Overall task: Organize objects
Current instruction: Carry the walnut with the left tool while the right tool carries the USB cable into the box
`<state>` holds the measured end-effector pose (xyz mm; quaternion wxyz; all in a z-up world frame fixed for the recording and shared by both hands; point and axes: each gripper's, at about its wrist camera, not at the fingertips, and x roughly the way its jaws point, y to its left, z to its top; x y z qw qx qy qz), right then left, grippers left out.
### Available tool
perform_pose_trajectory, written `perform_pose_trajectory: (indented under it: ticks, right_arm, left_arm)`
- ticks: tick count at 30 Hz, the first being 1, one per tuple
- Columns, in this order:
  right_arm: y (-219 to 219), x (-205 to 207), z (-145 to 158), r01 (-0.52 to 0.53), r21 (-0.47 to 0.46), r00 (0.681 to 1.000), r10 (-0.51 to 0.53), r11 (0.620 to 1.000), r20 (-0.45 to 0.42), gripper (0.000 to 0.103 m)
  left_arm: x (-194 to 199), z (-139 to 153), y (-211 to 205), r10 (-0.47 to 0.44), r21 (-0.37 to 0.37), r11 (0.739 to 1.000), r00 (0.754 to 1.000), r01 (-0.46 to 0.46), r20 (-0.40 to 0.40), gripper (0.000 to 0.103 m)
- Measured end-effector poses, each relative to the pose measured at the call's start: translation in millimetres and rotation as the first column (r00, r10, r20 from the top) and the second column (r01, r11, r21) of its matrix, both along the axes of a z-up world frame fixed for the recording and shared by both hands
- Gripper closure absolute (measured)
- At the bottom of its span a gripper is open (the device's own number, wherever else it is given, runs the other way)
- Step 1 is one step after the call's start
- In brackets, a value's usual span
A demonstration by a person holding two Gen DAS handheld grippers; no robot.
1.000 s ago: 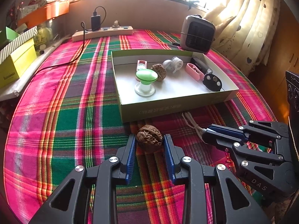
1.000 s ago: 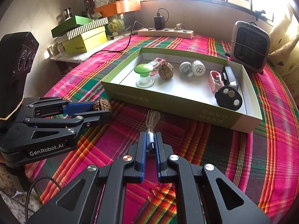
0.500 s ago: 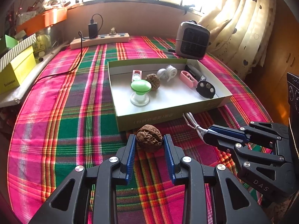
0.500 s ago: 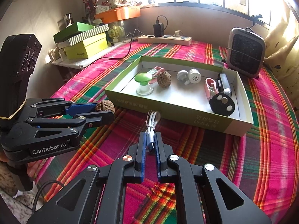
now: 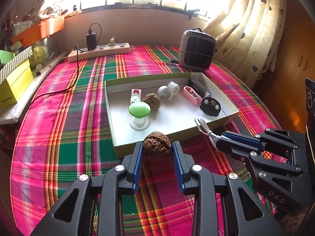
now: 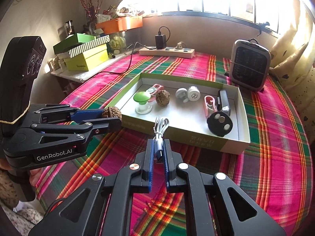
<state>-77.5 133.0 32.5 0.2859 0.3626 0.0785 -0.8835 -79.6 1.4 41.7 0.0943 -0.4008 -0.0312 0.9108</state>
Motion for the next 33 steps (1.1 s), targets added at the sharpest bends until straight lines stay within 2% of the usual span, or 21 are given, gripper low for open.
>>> perform_pose_trajectory:
  ticks: [18,33]
  right_arm:
    - [10.1,-33.3,9.5,0.055,0.008,0.998,-0.055,0.998,-0.020,0.094]
    - [8.6,-81.5,-3.3,0.057,0.011,0.997,-0.057,0.998,0.047,0.094]
  left_arm:
    - [-38.4,5.5,17.4,-0.037,-0.014,0.999,0.999,0.037,-0.005,0.076]
    - [-72.2,-10.6,29.8,-0.049,-0.026,0.998,0.998,0.051,0.044,0.076]
